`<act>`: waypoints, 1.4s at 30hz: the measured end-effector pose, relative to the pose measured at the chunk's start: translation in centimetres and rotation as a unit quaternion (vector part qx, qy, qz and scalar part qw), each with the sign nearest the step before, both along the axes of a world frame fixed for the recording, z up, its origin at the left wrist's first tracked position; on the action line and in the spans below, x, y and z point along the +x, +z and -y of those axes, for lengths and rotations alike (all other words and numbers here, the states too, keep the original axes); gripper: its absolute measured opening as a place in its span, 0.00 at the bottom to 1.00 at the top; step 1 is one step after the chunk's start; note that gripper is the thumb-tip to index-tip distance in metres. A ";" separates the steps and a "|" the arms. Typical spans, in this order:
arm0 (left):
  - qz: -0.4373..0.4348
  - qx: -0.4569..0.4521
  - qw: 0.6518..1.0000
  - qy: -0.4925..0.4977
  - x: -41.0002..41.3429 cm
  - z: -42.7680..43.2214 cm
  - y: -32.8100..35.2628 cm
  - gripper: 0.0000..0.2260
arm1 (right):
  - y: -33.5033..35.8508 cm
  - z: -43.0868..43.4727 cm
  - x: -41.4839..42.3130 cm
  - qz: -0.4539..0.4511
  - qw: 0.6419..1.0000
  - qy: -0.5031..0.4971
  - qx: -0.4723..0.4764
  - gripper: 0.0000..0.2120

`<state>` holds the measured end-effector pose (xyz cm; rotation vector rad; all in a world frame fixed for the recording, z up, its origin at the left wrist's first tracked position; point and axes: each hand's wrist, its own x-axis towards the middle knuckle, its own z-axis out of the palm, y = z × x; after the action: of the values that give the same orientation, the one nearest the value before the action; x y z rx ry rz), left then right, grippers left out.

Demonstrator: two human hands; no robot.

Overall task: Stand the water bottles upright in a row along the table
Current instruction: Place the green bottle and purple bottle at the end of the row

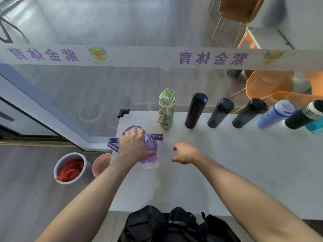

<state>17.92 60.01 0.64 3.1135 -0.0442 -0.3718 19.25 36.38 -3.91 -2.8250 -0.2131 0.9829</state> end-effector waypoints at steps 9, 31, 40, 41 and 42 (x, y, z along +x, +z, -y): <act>-0.002 -0.056 0.998 -0.009 1.4 -0.8 0.3 0.47 | -1.5 -0.5 -0.2 -0.028 0.999 -0.010 0.030 0.33; 0.067 -0.015 0.993 -0.099 13.5 -4.8 -2.7 0.47 | -2.7 -3.2 2.7 -0.034 0.995 -0.067 0.067 0.28; 0.037 -0.074 0.988 -0.131 16.0 -5.6 -2.4 0.44 | -3.0 -3.5 2.6 -0.030 0.995 -0.075 0.057 0.28; 0.034 -0.073 0.988 -0.134 16.1 -5.7 -2.2 0.44 | -3.0 -3.5 2.6 -0.028 0.995 -0.074 0.056 0.28; 0.034 -0.072 0.988 -0.136 16.1 -5.8 -2.1 0.44 | -3.0 -3.5 2.6 -0.028 0.995 -0.075 0.055 0.28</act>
<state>34.01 65.78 -1.48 2.9777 -0.4769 -0.2503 21.85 39.86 -6.93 -2.6659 -0.0463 0.9832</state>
